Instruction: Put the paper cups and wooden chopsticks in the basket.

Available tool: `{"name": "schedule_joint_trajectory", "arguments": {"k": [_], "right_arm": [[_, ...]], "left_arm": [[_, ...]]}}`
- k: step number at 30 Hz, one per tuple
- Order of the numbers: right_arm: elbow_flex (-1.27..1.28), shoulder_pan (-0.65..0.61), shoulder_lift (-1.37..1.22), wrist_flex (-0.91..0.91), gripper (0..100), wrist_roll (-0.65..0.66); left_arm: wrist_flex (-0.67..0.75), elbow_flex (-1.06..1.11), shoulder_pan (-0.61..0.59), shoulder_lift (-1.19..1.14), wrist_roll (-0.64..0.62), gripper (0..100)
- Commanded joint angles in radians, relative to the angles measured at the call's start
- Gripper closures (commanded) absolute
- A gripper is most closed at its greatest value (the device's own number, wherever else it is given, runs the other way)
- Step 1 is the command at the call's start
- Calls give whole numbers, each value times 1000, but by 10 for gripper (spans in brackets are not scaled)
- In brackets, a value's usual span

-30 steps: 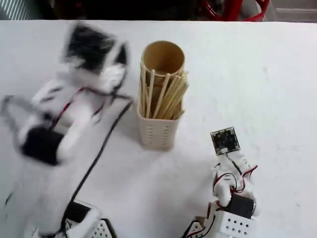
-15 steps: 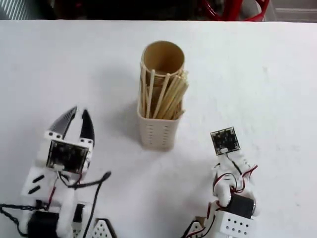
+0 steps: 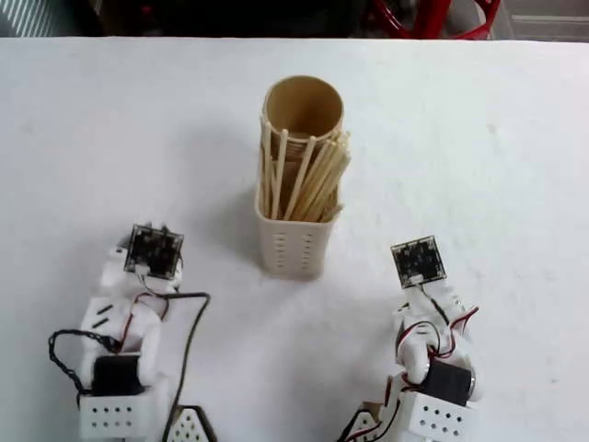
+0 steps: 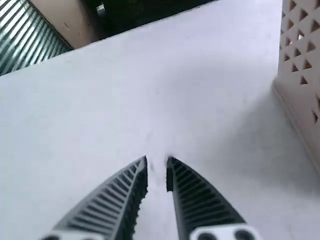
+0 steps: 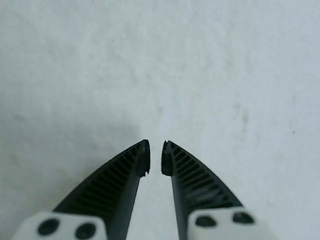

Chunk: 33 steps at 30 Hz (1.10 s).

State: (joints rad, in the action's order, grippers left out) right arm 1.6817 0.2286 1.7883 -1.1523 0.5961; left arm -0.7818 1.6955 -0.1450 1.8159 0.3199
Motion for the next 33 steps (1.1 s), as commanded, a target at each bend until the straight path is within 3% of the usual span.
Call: {"name": "schedule_joint_trajectory", "arguments": {"k": [1,10,33], "right_arm": [[9,4,5,-4,942,5],[9,4,5,-4,942,5],[9,4,5,-4,942,5]], "left_arm": [[-98,0,-7,-4,8,915],[-500,-2,-4,-4,6,915],[-499,-2,-4,-4,8,915]]}}
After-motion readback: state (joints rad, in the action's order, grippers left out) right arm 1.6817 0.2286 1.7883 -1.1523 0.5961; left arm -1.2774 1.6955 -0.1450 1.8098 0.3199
